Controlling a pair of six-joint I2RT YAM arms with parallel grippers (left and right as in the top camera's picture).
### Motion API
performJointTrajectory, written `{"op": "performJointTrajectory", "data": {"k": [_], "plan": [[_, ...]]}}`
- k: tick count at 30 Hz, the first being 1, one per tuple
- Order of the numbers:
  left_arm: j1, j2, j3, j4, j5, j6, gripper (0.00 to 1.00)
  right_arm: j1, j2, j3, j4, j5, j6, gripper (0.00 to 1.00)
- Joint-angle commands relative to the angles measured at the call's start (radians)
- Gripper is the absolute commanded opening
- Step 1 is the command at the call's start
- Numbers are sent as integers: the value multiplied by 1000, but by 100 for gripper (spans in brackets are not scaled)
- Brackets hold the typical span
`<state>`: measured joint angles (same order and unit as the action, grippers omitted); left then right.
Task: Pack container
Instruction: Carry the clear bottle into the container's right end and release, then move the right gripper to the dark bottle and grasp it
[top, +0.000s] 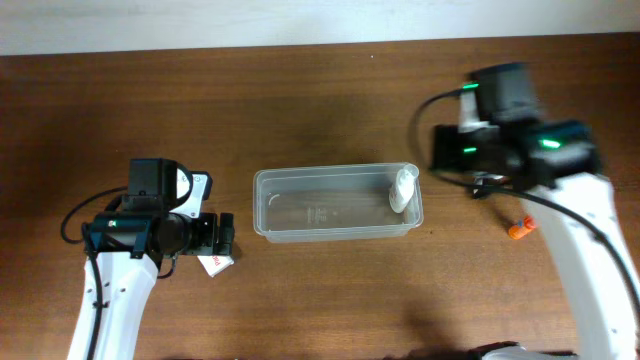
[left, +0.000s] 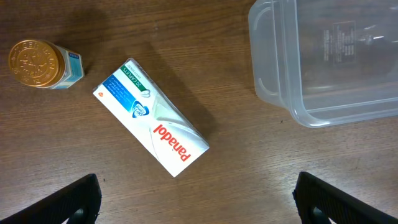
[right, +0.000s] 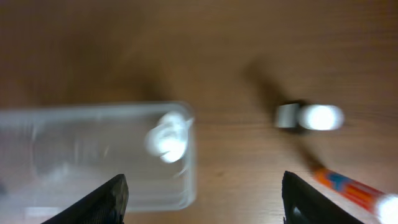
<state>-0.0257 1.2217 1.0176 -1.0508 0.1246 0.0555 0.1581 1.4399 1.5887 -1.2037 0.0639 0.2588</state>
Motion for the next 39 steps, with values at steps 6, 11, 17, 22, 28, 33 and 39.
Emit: {"op": "performJointTrajectory", "data": {"k": [6, 11, 17, 22, 28, 33, 39], "plan": [[3, 3, 17, 2, 18, -10, 99, -317, 152, 5, -23, -45, -53, 77], [3, 3, 17, 2, 18, -10, 99, -369, 304, 5, -16, -84, -113, 78], [3, 3, 17, 2, 18, -10, 99, -369, 420, 5, 19, -82, -132, 77], [3, 3, 17, 2, 18, -10, 99, -369, 464, 5, 46, -79, -132, 73], [3, 3, 17, 2, 18, -10, 99, -369, 470, 5, 52, -74, -132, 55], [3, 3, 17, 2, 18, -10, 99, -369, 470, 5, 52, -67, -132, 47], [3, 3, 17, 2, 18, -10, 100, -369, 471, 3, 53, -67, -132, 46]]}}
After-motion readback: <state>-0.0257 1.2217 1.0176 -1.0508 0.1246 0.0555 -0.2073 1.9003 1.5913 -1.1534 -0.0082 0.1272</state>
